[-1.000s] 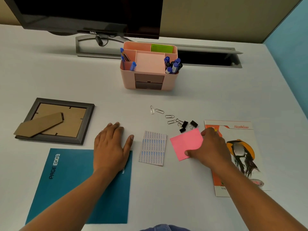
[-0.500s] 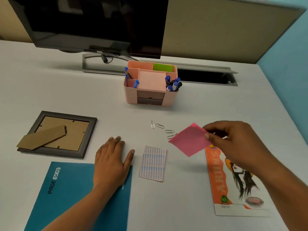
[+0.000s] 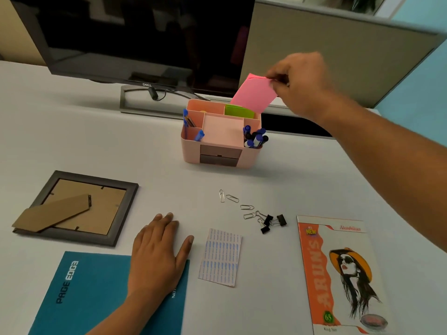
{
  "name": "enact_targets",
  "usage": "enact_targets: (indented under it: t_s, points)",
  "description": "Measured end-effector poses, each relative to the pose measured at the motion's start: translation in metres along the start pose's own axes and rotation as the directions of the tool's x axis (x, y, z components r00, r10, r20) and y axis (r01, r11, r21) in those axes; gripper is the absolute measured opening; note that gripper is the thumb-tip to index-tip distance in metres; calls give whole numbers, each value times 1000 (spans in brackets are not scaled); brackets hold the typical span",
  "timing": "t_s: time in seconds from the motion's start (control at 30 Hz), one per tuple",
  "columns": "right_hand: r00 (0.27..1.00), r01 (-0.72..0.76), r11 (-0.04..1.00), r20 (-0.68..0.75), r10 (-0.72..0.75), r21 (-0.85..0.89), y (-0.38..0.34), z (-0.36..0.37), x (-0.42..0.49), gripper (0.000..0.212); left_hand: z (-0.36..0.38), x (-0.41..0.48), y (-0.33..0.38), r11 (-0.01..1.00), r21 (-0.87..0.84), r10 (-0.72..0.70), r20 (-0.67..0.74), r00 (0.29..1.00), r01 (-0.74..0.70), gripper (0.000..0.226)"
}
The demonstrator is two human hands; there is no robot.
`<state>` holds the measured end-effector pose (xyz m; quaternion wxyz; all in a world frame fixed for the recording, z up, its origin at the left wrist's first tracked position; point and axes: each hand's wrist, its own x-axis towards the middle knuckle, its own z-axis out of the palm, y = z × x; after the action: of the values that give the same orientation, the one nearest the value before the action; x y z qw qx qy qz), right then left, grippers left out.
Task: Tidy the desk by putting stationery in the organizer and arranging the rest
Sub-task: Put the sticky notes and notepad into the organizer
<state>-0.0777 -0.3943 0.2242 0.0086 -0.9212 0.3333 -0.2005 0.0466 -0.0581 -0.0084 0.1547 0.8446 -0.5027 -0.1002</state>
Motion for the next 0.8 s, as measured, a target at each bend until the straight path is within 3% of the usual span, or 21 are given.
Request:
enact_targets:
  t_s: [0.3, 0.47, 0.57, 0.7, 0.8]
  points:
    - [984, 40, 985, 180, -9, -168, 3, 50, 33, 25, 2, 1, -1, 1000, 7, -21, 33, 999, 21, 66]
    - [971, -55, 991, 224, 82, -121, 5, 59, 29, 26, 1, 1, -1, 999, 18, -31, 51, 998, 31, 66]
    - [974, -169, 985, 152, 169, -11, 2, 52, 17, 23, 0, 1, 1, 1000, 14, -24, 35, 999, 23, 66]
    - [926, -339, 871, -39, 376, 355, -17, 40, -37, 7, -1, 0, 2, 1000, 20, -12, 27, 1000, 11, 65]
    - [890, -409, 769, 29, 455, 492, -42, 51, -105, 7, -1, 0, 2, 999, 37, -19, 30, 999, 18, 66]
